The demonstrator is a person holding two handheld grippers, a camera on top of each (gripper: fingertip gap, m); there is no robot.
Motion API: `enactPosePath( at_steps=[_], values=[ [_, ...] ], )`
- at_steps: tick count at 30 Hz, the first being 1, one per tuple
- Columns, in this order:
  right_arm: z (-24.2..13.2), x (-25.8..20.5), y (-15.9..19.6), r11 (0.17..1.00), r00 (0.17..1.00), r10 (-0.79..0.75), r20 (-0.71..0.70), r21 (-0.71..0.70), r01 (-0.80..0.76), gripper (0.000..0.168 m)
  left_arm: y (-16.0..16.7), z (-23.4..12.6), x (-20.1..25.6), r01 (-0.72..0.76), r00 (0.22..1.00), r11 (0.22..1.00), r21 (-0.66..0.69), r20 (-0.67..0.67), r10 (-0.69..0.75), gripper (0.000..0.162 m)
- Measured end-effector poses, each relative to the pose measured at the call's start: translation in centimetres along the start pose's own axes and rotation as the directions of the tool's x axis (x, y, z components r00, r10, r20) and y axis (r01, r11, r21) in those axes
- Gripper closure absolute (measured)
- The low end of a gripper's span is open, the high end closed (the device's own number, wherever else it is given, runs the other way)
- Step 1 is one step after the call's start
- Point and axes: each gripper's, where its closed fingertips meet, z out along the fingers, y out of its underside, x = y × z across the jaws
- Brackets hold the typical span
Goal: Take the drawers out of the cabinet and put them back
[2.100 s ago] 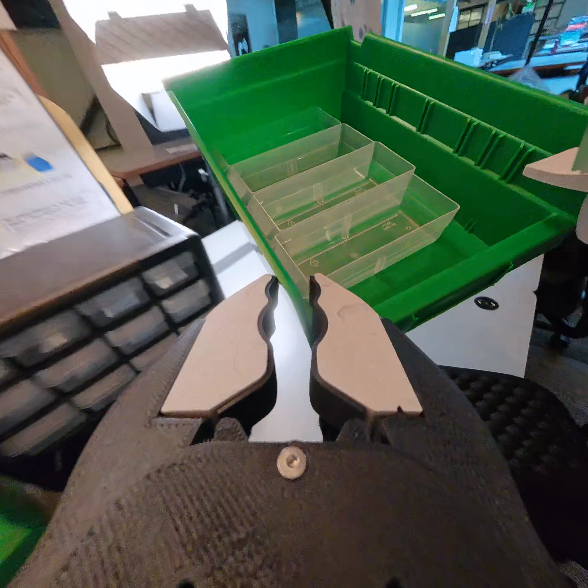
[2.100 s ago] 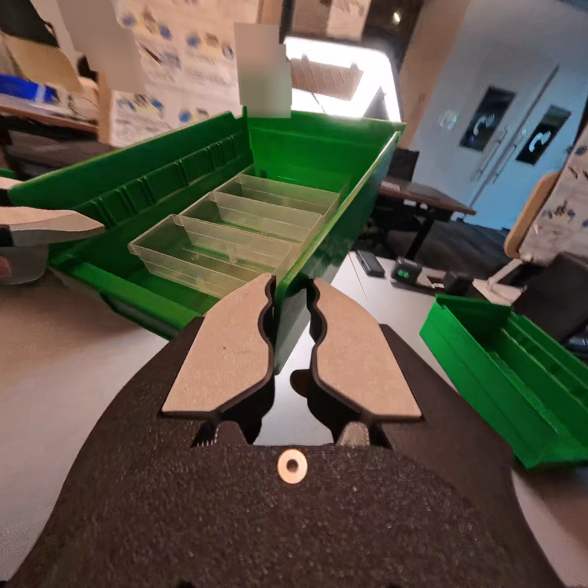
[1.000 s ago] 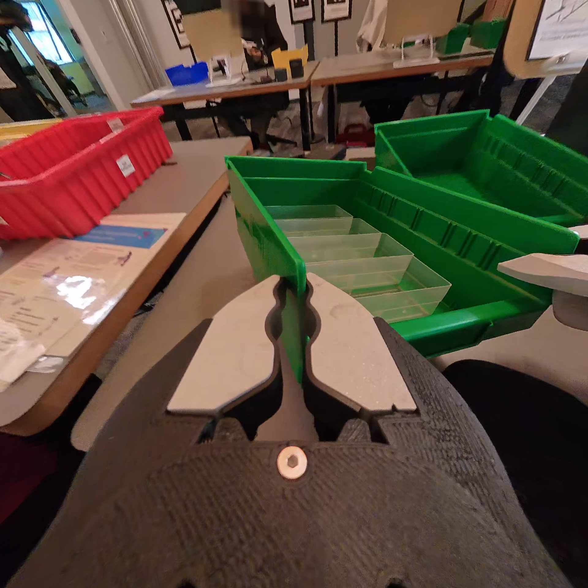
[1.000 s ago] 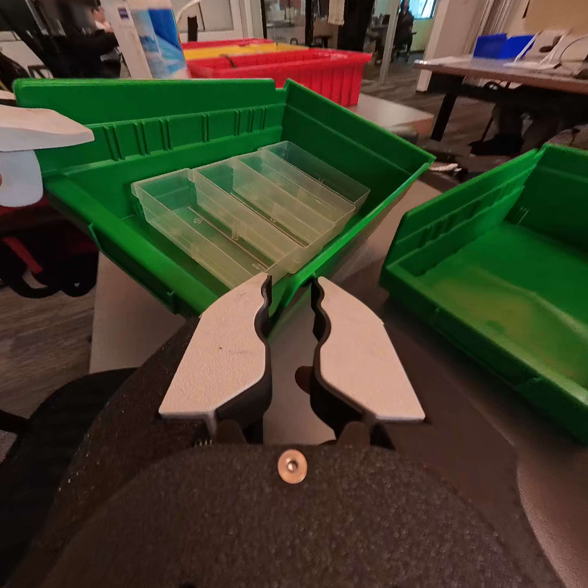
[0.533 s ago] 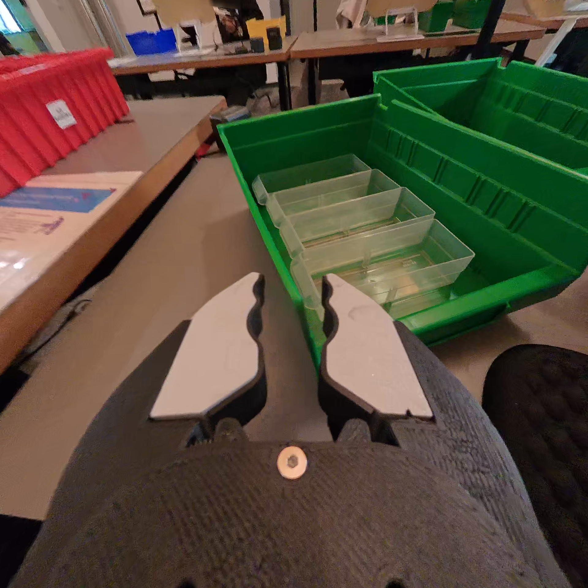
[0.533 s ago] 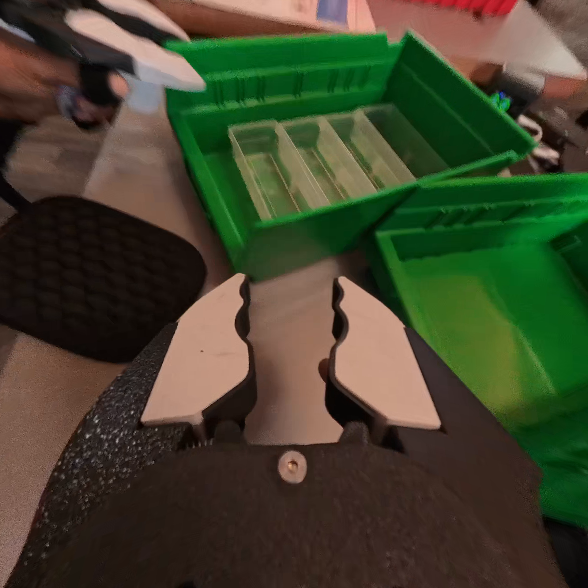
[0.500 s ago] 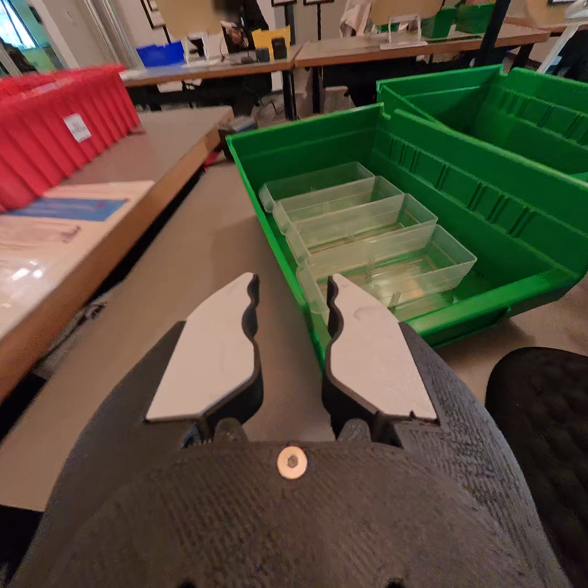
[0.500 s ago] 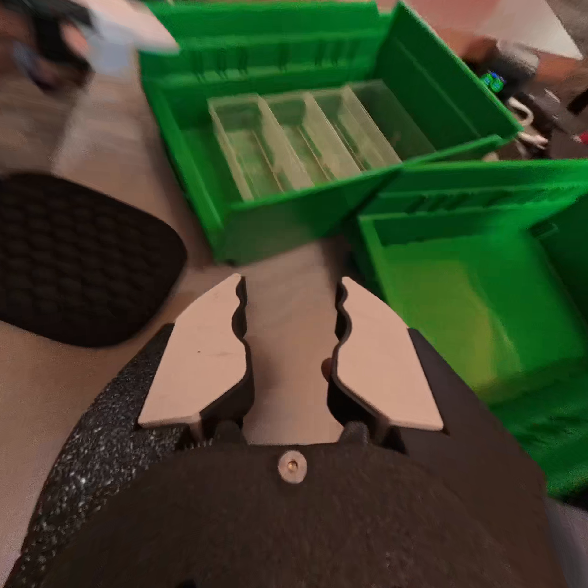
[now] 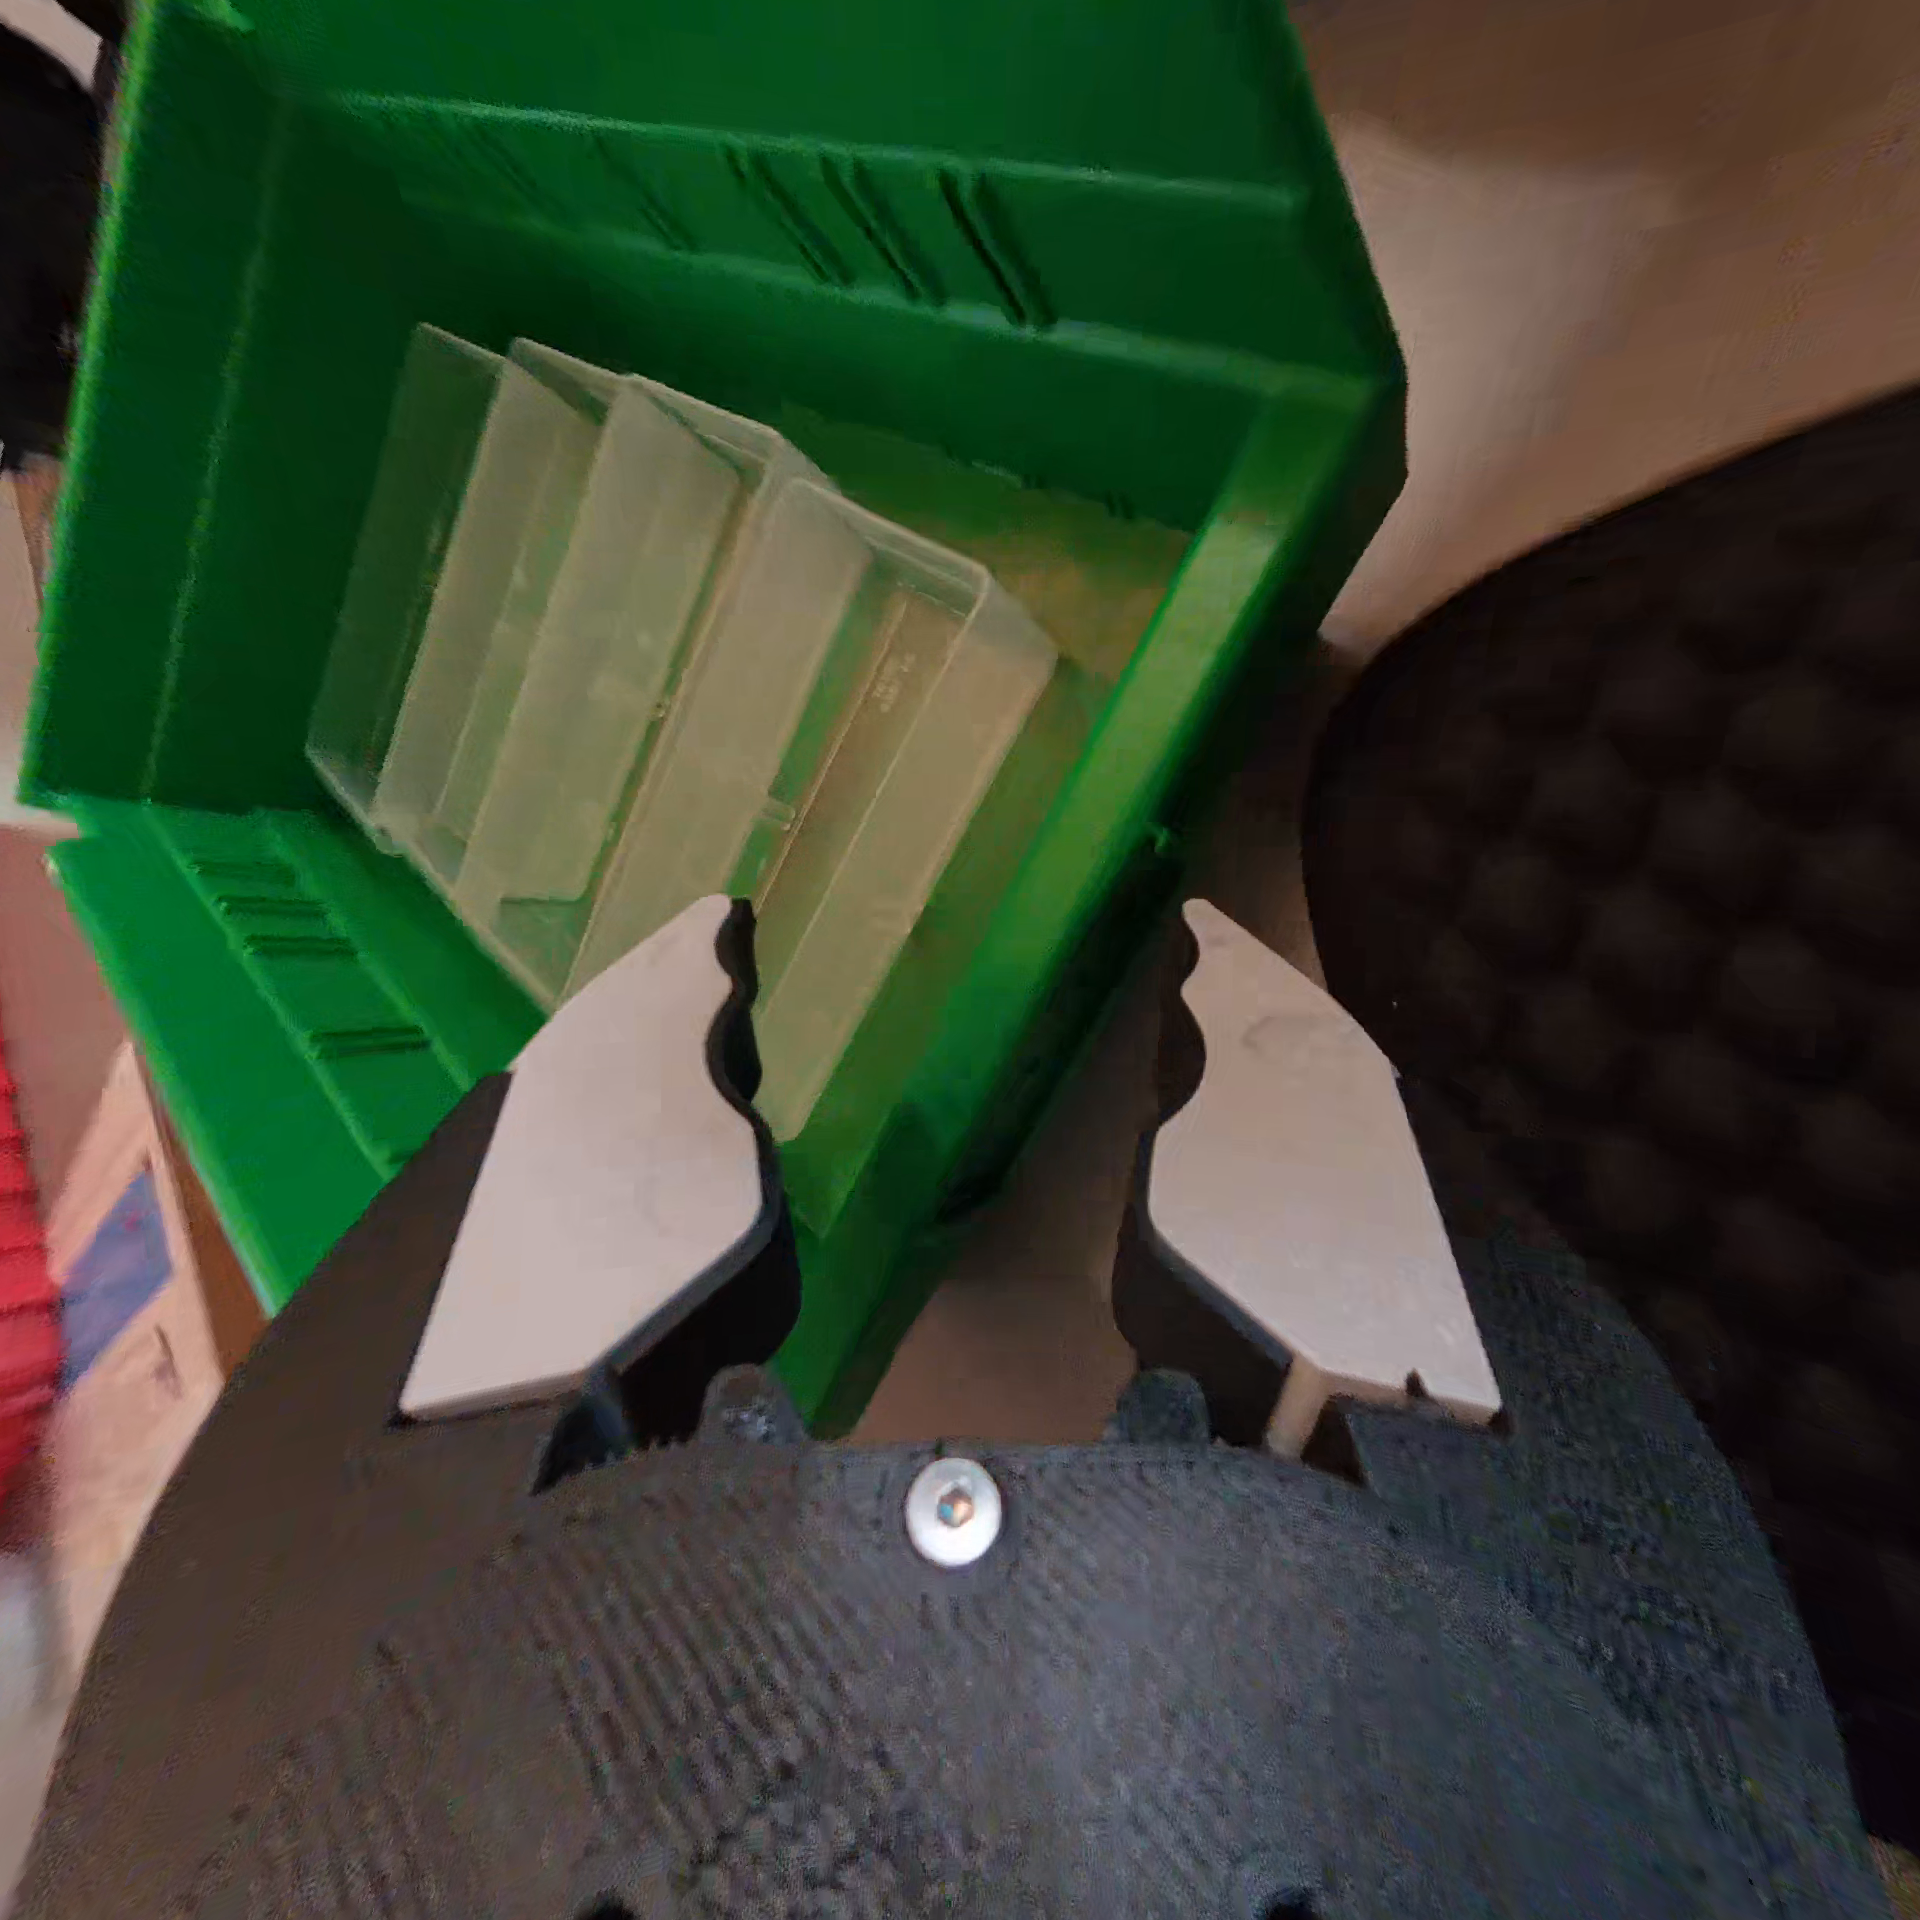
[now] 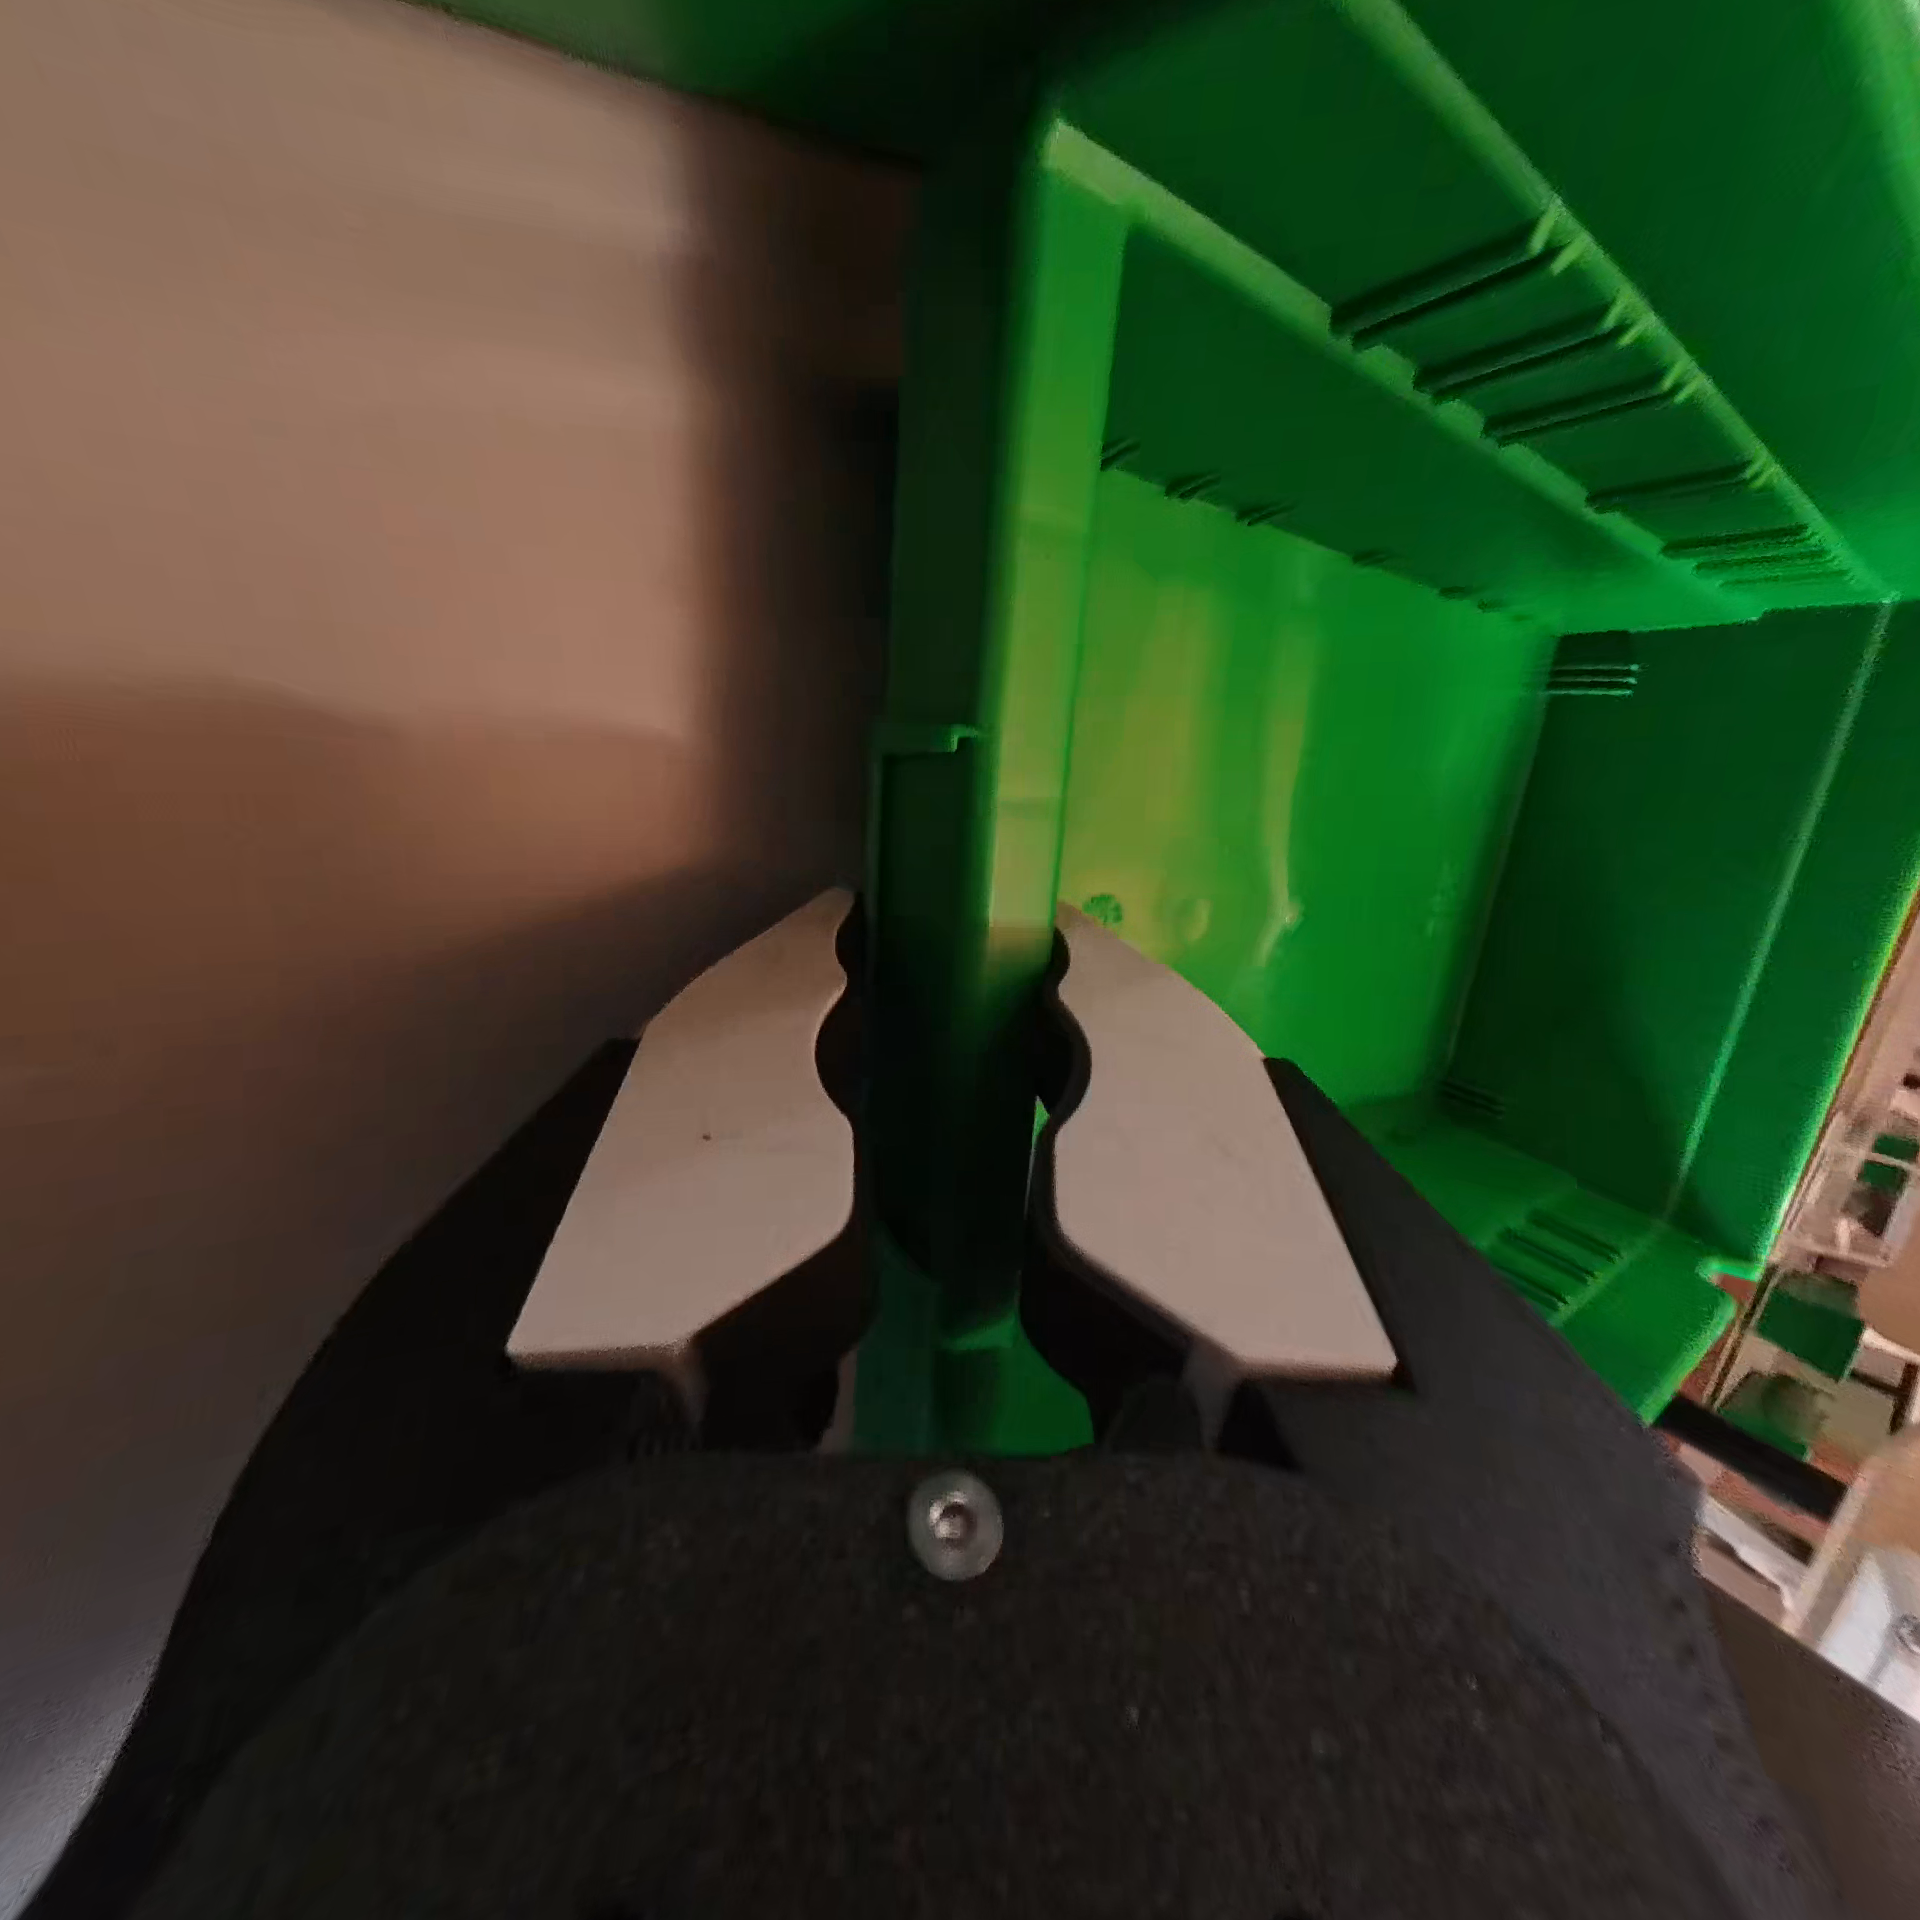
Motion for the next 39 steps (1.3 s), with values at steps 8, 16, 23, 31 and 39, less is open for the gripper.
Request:
enactPosePath(
  at_steps=[8, 16, 23, 31, 39],
  values=[
    [-8.2, -6.4, -2.5, 0.987, 0.996, -0.057, 0.063, 0.155, 0.047, 0.140, 1.3, 2.1, 0.3, -0.245, 0.969, 0.964, -0.102, 0.011, 0.247, 0.106],
    [-23.8, -12.3, -2.1, 0.886, 0.976, 0.020, 0.218, 0.449, -0.119, 0.139, 0.9, 2.7, 0.4, -0.415, 0.906, 0.905, -0.093, 0.047, 0.421, 0.129],
    [-36.1, -16.3, 3.2, 0.771, 0.909, 0.201, 0.364, 0.514, -0.376, 0.139, -2.4, 4.0, 2.1, -0.464, 0.885, 0.884, -0.045, -0.007, 0.465, 0.131],
    [-43.3, -19.7, 13.1, 0.808, 0.876, 0.467, 0.125, 0.343, -0.480, 0.139, -7.0, 5.8, 4.3, -0.451, 0.890, 0.891, 0.045, -0.054, 0.453, 0.131],
    [-39.1, -19.3, 25.4, 0.772, 0.758, 0.583, -0.292, -0.094, -0.629, 0.138, -12.0, 7.7, 6.7, -0.505, 0.853, 0.854, 0.124, -0.075, 0.516, 0.131]
  ],
)
